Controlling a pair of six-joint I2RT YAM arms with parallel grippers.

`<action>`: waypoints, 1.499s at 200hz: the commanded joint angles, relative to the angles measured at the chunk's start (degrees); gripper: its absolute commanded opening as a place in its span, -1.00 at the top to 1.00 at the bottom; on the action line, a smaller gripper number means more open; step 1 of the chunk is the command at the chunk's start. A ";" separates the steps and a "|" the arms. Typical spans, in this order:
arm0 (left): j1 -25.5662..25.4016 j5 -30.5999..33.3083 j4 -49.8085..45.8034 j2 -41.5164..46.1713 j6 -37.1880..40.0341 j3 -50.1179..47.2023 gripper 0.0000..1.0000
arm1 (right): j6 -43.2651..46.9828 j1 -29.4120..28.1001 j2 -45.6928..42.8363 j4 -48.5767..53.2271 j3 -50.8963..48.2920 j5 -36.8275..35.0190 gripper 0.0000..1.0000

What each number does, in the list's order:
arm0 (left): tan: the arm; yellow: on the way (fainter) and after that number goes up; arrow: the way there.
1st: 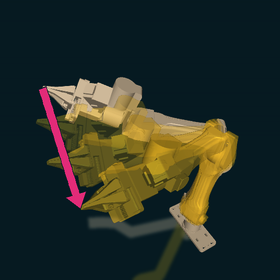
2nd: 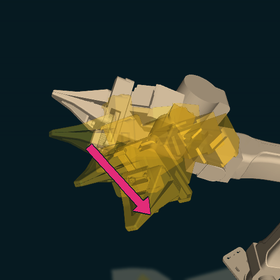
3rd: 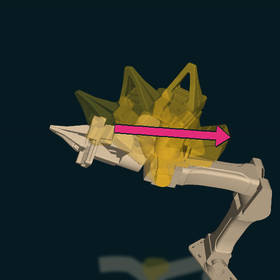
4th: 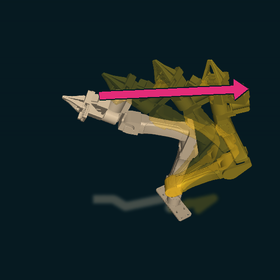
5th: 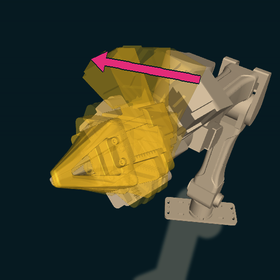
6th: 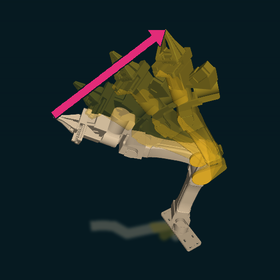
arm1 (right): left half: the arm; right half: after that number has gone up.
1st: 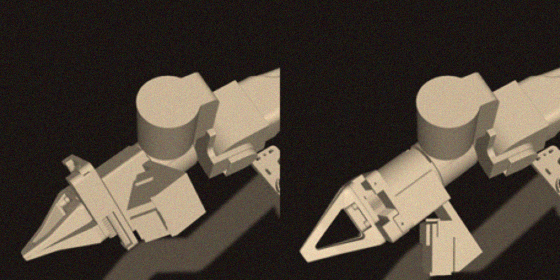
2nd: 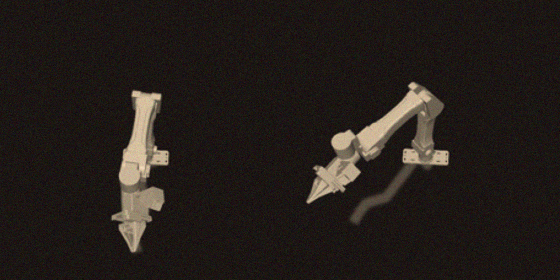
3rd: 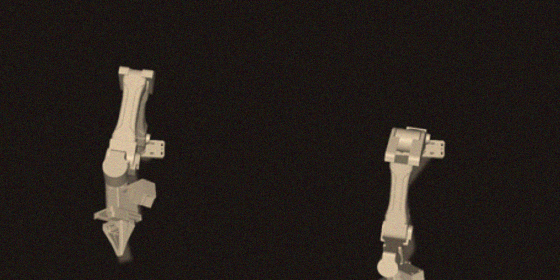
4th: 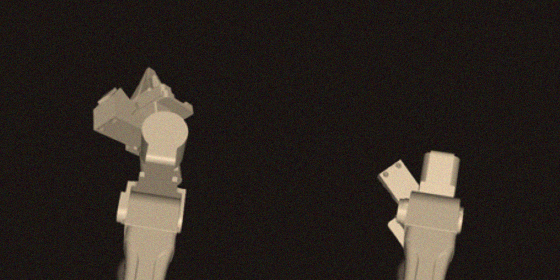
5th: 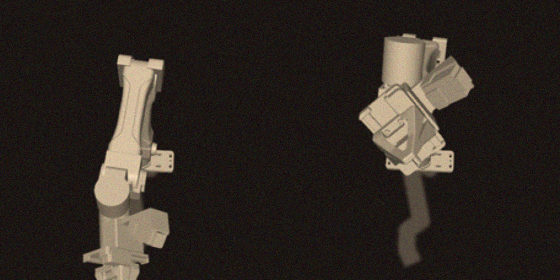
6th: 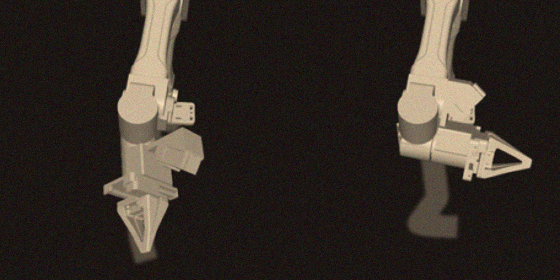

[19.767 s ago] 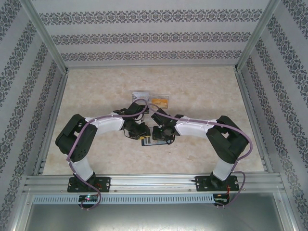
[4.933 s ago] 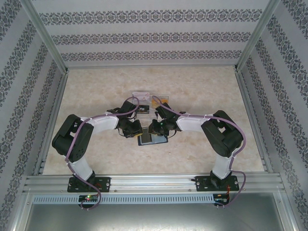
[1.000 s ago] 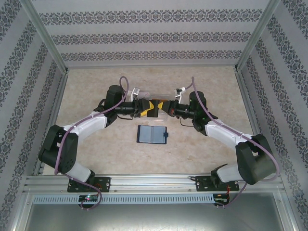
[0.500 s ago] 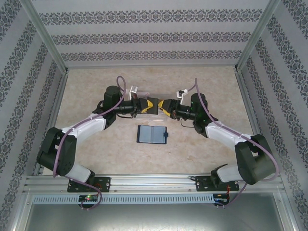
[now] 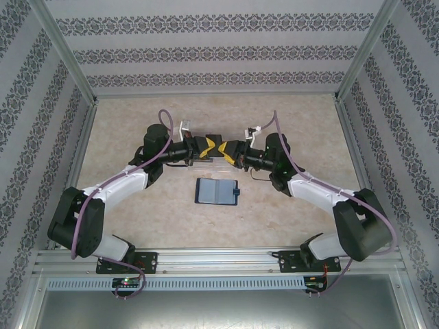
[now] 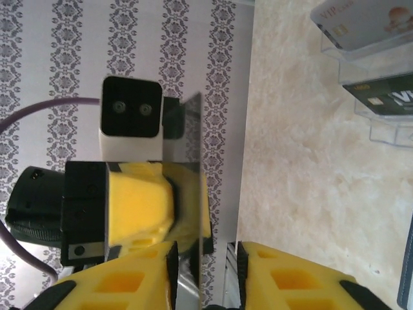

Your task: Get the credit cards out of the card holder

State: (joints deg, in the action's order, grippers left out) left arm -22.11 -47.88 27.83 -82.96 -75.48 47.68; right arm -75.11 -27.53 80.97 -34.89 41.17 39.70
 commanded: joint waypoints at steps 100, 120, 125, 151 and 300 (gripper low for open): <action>9.20 4.70 -30.45 8.37 15.69 -1.27 -0.57 | 25.58 -2.36 6.62 23.40 15.31 -4.26 1.00; 13.28 7.30 -40.69 10.20 21.28 -0.90 -0.78 | 36.54 -4.10 7.81 34.10 20.68 -9.48 1.00; 14.30 7.87 -43.07 10.64 22.66 -0.84 -0.81 | 39.60 -4.61 8.28 36.57 22.18 -10.94 1.00; 19.34 11.72 -53.88 11.96 29.93 0.72 -0.99 | 55.74 -7.30 11.77 47.04 30.12 -16.15 1.00; 26.95 12.18 -64.05 10.53 42.95 2.29 -0.99 | 110.81 -11.06 36.58 72.54 60.91 -23.70 1.00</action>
State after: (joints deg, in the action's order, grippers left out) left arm 4.25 -35.35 -34.02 -71.75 -34.68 48.36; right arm 27.20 -38.04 115.74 32.82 99.24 15.88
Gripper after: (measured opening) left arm 0.994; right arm 0.056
